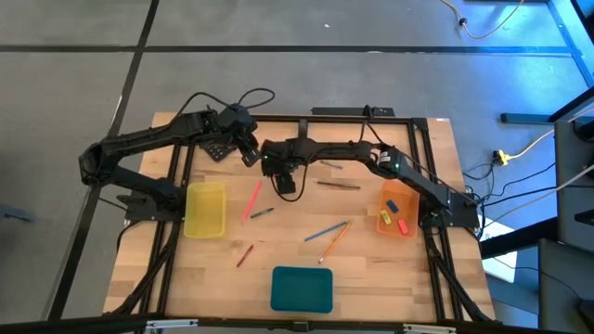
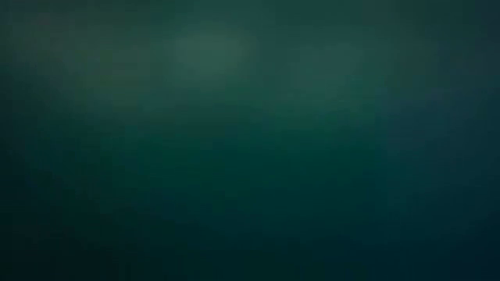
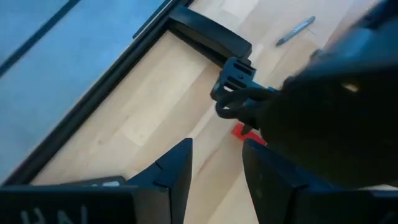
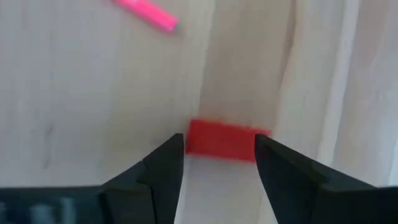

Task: Sort crayons/erasers/pens/pencils in bins
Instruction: Put the red eraser into the orange bin, then put the green crayon into the blue bin

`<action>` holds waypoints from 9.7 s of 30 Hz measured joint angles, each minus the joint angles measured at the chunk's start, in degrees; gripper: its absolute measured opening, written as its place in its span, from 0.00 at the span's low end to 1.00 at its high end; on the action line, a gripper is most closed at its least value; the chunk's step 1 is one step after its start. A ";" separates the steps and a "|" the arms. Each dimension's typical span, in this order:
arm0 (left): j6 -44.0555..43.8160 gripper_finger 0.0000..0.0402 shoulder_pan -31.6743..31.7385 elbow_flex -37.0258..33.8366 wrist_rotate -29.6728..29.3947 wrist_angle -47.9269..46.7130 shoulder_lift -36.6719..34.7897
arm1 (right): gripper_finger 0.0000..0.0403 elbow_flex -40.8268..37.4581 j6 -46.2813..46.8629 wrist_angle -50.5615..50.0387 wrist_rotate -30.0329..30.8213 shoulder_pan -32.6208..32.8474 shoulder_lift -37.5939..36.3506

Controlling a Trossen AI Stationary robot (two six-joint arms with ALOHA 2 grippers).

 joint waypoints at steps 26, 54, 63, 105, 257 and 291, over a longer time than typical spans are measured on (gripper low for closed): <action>5.92 0.34 0.04 0.00 -0.07 -0.43 0.00 | 0.15 0.15 13.78 -0.85 0.09 0.16 1.97; 2.11 0.34 -0.06 0.00 0.33 -5.21 0.00 | 0.00 11.97 15.09 -26.31 -14.17 -0.75 -8.40; -2.72 0.34 -2.14 0.00 2.03 -5.18 0.00 | 0.00 11.97 15.47 -38.93 -42.04 -2.90 -16.93; -19.76 0.34 -11.04 0.00 1.99 14.40 0.00 | 0.00 7.83 6.96 -45.35 -57.53 4.14 -46.30; -20.87 0.39 -22.69 0.02 10.72 -10.48 6.84 | 0.27 -31.37 21.28 56.44 -14.94 11.00 -10.79; -19.63 0.39 -25.43 0.02 5.68 -16.36 6.80 | 0.37 -24.07 14.80 39.58 -15.10 10.36 -5.29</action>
